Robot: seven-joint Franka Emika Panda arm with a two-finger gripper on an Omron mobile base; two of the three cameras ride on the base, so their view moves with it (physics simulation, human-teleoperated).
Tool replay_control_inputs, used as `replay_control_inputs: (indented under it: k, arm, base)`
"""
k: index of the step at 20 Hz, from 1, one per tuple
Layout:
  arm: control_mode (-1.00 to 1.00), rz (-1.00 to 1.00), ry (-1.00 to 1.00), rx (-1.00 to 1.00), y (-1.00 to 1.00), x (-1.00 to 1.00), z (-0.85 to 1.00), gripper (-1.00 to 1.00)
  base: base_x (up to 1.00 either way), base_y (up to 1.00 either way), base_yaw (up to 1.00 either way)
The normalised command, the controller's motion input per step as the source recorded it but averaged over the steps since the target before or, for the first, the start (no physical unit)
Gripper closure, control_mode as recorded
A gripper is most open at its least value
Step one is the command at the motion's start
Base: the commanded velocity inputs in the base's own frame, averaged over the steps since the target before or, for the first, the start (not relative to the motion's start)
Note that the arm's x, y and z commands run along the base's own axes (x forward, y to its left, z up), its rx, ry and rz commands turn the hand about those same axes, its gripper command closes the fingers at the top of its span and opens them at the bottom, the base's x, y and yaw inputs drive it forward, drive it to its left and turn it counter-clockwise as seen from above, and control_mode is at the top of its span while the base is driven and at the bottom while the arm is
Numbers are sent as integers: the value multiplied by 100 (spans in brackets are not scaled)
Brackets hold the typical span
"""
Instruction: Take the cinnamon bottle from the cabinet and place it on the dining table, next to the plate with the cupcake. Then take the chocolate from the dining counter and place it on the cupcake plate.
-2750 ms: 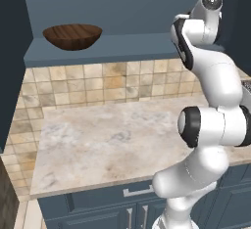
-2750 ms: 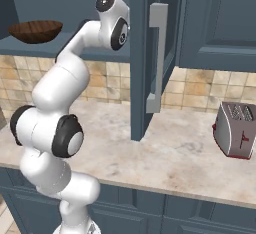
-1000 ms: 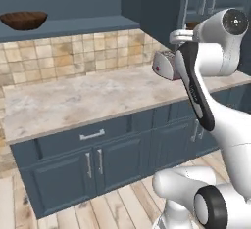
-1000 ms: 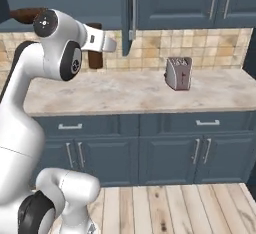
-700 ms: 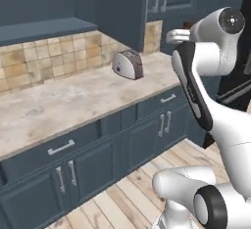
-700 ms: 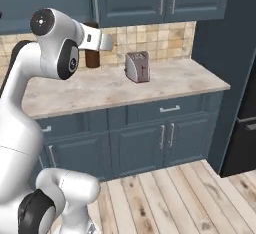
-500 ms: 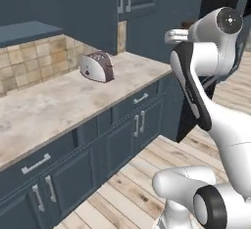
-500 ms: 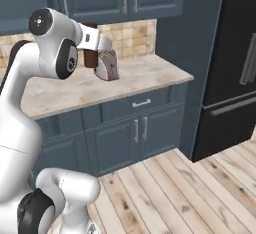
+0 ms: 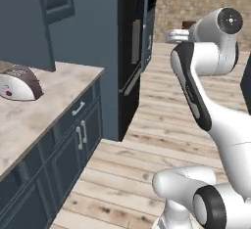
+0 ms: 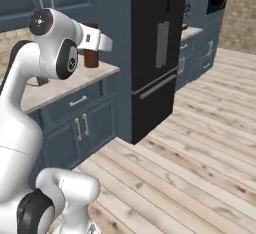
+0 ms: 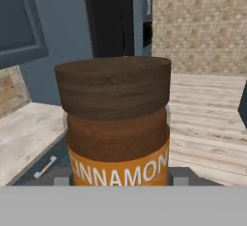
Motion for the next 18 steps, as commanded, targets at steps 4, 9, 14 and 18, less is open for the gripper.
replay_control_inputs:
  k: [4,9,14,18]
  arm:
    - [100,0,0,0,0,0,0,100]
    - [100,0,0,0,0,0,0,100]
    - [100,0,0,0,0,0,0,100]
    - [100,0,0,0,0,0,0,100]
  base:
    - [0,-16,-66]
    - [1,-28,-60]
    - [44,-36,-33]
    - [100,-25,-12]
